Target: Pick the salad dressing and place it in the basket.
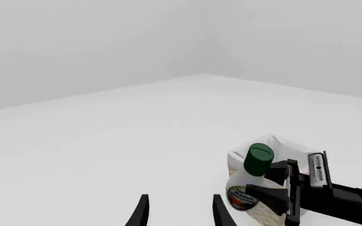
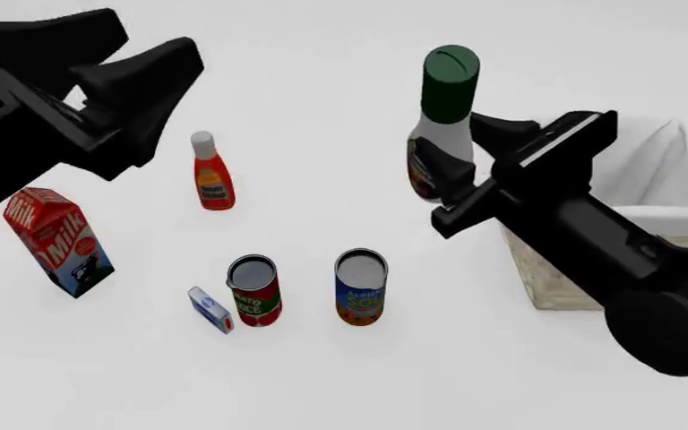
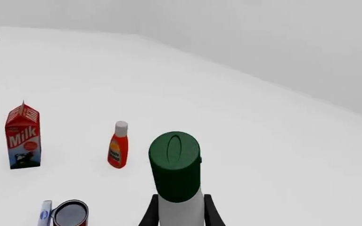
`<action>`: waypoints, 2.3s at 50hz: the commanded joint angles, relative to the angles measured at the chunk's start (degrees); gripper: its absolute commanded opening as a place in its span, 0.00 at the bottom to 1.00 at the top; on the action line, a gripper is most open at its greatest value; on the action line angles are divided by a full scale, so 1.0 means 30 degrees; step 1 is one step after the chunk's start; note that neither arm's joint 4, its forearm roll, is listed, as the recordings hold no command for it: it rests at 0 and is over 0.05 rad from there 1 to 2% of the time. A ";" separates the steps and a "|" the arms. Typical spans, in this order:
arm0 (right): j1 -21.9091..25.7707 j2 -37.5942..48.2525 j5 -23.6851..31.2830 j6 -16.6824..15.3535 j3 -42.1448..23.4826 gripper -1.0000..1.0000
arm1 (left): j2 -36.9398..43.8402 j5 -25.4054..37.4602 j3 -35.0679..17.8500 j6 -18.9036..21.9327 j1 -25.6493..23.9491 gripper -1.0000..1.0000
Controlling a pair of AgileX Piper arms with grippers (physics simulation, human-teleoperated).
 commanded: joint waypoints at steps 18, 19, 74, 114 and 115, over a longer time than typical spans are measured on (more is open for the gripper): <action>-0.1490 -0.2755 0.1999 -0.0011 -0.1120 0.00 | -0.3856 -0.5934 0.9412 -0.0905 0.4785 1.00; -0.1594 -0.2838 0.2065 -0.0008 -0.1183 0.00 | -0.4094 -0.6297 0.9860 -0.0922 0.5069 1.00; -0.9359 -0.3947 0.3183 0.2000 -0.3314 0.00 | -1.5849 -0.1254 1.5964 -0.2179 1.1547 1.00; -1.3755 0.0077 0.1639 0.2684 -0.2984 0.00 | -1.5850 -0.1628 1.5964 -0.2399 1.3492 1.00; -1.3812 0.0315 0.1547 0.2683 -0.2986 0.00 | -1.5850 -0.1605 1.5964 -0.2407 1.3502 1.00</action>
